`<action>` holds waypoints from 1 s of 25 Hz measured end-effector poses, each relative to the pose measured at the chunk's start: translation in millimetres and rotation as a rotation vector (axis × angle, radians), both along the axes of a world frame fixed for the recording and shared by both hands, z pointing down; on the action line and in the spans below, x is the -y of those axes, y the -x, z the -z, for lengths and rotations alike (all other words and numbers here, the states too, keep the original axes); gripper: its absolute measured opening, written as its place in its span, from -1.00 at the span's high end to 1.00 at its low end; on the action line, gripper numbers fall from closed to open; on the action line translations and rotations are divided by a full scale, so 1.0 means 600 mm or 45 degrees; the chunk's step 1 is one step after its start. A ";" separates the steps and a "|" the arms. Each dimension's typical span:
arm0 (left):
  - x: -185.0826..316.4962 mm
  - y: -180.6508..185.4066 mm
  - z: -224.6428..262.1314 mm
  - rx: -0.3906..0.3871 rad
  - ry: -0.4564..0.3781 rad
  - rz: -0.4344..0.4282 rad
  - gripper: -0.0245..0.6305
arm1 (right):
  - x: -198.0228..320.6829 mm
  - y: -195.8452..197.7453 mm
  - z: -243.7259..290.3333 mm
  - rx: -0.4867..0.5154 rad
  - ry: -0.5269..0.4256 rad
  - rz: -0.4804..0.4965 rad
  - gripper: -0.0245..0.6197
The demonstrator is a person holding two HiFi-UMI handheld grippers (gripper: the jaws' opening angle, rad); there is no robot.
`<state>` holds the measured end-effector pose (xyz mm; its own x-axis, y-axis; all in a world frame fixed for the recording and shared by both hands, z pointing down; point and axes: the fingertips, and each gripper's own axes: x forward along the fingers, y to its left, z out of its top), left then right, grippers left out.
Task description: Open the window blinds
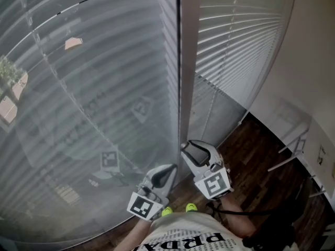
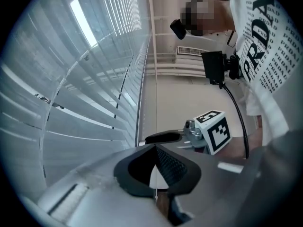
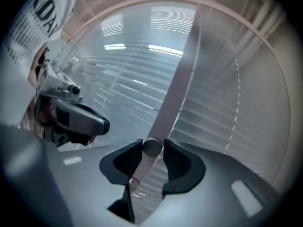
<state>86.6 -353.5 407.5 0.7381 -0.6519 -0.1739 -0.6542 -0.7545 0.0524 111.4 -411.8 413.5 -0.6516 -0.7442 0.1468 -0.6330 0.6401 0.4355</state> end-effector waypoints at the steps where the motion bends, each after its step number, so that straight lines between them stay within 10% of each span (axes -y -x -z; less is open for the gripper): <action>1: 0.000 -0.001 0.001 -0.001 -0.001 0.000 0.95 | -0.003 0.002 -0.002 -0.081 -0.060 0.017 0.50; 5: 0.003 -0.003 -0.001 0.000 -0.002 0.006 0.95 | -0.005 0.012 -0.015 -0.432 -0.265 0.051 0.48; 12: 0.007 -0.001 0.001 -0.011 -0.005 0.022 0.95 | 0.009 0.012 -0.022 -0.652 -0.449 -0.010 0.51; 25: 0.012 -0.002 0.001 -0.018 -0.006 0.024 0.95 | 0.010 0.012 -0.020 -0.535 -0.428 -0.012 0.52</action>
<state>88.1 -360.7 406.8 0.7231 -0.6648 -0.1874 -0.6674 -0.7424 0.0584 104.0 -418.0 425.7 -0.5811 -0.8006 0.1464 -0.3648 0.4171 0.8324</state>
